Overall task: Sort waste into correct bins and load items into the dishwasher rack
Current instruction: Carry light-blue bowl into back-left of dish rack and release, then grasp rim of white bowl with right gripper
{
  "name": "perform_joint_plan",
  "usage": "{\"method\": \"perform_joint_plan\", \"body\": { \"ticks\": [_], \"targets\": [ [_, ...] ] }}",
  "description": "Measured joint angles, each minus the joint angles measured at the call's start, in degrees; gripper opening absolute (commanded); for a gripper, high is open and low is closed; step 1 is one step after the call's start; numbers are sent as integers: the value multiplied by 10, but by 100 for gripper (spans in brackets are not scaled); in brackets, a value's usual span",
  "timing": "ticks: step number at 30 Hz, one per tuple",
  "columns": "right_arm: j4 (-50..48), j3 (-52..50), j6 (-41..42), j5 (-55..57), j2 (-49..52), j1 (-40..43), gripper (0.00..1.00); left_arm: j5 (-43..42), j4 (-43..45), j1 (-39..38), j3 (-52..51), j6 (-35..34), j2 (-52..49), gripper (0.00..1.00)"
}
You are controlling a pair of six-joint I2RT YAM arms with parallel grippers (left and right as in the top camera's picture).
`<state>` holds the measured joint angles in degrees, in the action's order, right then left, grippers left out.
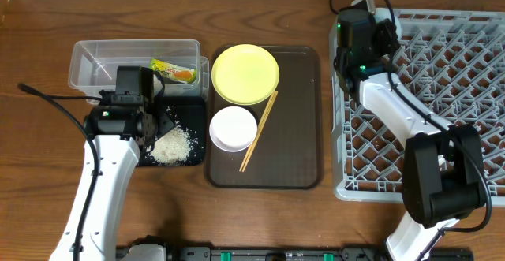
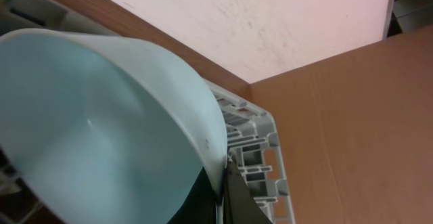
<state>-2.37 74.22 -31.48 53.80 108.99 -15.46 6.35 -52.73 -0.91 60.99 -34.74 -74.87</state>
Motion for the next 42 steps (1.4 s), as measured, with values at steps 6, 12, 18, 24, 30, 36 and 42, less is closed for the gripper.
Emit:
{"method": "perform_joint_plan", "body": {
  "ticks": [6,12,18,24,30,36,42],
  "targets": [
    [18,1,41,0,0,0,1,0,0,0,0,0,0,64],
    [58,3,57,9,0,-12,1,0,0,0,0,0,0,64],
    [157,2,137,17,1,-43,6,0,0,0,0,0,0,64],
    [249,1,233,-24,-8,-54,34,0,0,0,0,0,0,64],
    [322,-2,272,-99,-81,-55,66,0,0,0,0,0,0,64],
    [348,-2,282,-306,-189,-56,66,0,-2,0,0,1,0,65],
    [349,-1,288,-566,-210,-76,69,1,-27,0,0,2,0,65]
  ]
}}
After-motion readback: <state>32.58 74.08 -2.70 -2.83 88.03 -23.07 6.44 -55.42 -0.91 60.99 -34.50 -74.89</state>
